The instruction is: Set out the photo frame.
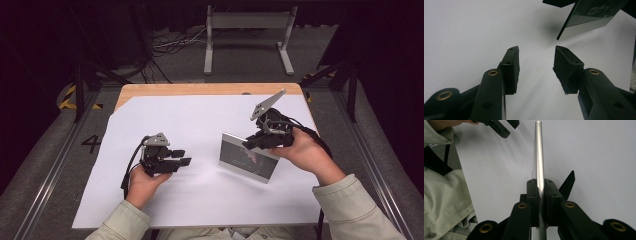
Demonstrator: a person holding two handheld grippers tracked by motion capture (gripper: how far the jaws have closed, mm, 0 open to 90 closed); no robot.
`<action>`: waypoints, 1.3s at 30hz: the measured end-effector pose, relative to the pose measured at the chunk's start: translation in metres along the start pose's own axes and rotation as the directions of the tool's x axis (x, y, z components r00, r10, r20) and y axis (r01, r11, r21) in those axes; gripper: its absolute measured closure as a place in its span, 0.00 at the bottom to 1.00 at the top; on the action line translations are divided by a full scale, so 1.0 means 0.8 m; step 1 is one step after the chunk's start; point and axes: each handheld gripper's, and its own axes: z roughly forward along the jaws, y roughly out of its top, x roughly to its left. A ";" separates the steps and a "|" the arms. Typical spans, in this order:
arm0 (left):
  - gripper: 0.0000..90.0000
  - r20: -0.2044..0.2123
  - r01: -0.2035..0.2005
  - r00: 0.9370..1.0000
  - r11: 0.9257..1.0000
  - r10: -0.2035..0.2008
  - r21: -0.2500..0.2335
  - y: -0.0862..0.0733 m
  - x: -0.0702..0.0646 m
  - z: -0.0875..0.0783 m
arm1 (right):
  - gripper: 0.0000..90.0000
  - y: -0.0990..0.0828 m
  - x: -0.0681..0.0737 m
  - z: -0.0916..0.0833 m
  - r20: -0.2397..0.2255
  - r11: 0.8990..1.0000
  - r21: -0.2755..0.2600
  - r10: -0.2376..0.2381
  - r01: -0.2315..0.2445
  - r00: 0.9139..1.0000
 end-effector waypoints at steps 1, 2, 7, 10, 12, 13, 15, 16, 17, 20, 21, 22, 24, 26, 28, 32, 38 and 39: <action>0.63 -0.001 -0.002 1.000 1.000 0.002 0.000 0.000 0.000 0.000 | 0.93 0.001 -0.002 0.001 -0.006 1.000 0.001 -0.016 0.016 1.000; 0.63 -0.004 -0.004 1.000 1.000 0.004 0.000 0.000 0.001 0.000 | 0.93 0.002 -0.005 0.003 -0.021 0.999 0.002 -0.049 0.049 0.999; 0.63 0.000 -0.001 1.000 1.000 0.001 0.003 0.000 0.001 0.001 | 0.93 0.004 -0.011 0.009 -0.046 0.996 0.016 -0.092 0.093 0.995; 0.63 0.002 -0.003 1.000 1.000 0.003 0.002 0.001 0.001 0.001 | 0.93 0.004 -0.016 0.013 -0.055 0.992 0.026 -0.118 0.120 0.991; 0.63 0.001 0.000 1.000 1.000 0.000 0.003 0.001 0.001 0.002 | 0.93 0.004 -0.020 0.016 -0.067 0.991 0.029 -0.130 0.132 0.989; 0.63 0.002 -0.002 1.000 1.000 0.002 0.005 0.001 0.001 0.002 | 0.93 0.004 -0.021 0.017 -0.074 0.991 0.026 -0.132 0.134 0.989; 0.63 0.003 0.000 1.000 1.000 0.000 0.004 0.000 0.001 0.002 | 0.93 0.003 -0.023 0.018 -0.094 0.990 0.021 -0.136 0.139 0.986; 0.63 0.003 0.000 1.000 1.000 0.000 0.004 0.000 0.001 0.002 | 0.93 0.003 -0.023 0.018 -0.094 0.990 0.021 -0.136 0.139 0.986; 0.63 0.004 0.000 1.000 1.000 0.000 0.002 0.000 0.001 0.002 | 0.93 0.003 -0.023 0.018 -0.100 0.989 0.020 -0.141 0.144 0.985; 0.63 0.003 -0.002 1.000 1.000 0.002 0.004 0.000 0.001 0.002 | 0.93 0.003 -0.025 0.021 -0.116 0.981 0.019 -0.189 0.192 0.975; 0.63 0.003 -0.003 1.000 1.000 0.003 0.005 0.001 0.001 0.002 | 0.93 0.003 -0.025 0.022 -0.119 0.979 0.020 -0.201 0.204 0.972; 0.63 0.003 -0.003 1.000 1.000 0.003 0.005 0.001 0.001 0.002 | 0.93 0.003 -0.026 0.024 -0.121 0.975 0.019 -0.216 0.220 0.969; 0.63 0.002 0.000 1.000 1.000 0.000 0.005 0.000 0.000 0.003 | 0.93 0.003 -0.027 0.025 -0.132 0.971 0.020 -0.235 0.239 0.963; 0.63 0.003 0.000 1.000 1.000 0.000 0.006 0.000 0.000 0.003 | 0.93 0.003 -0.029 0.027 -0.138 0.968 0.022 -0.246 0.252 0.959; 0.63 0.002 -0.001 1.000 1.000 0.001 0.008 0.000 0.001 0.003 | 0.93 0.002 -0.032 0.028 -0.147 0.964 0.019 -0.260 0.266 0.954; 0.63 0.005 0.001 1.000 1.000 -0.001 0.007 0.000 0.001 0.004 | 0.93 0.001 -0.037 0.031 -0.155 0.950 0.021 -0.303 0.310 0.940; 0.63 0.004 -0.001 1.000 1.000 0.001 0.009 0.000 0.001 0.004 | 0.92 -0.001 -0.045 0.033 -0.153 0.950 0.008 -0.308 0.313 0.939; 0.63 0.005 -0.001 1.000 1.000 0.001 0.007 0.000 0.001 0.005 | 0.92 -0.001 -0.045 0.033 -0.149 0.950 0.007 -0.309 0.313 0.939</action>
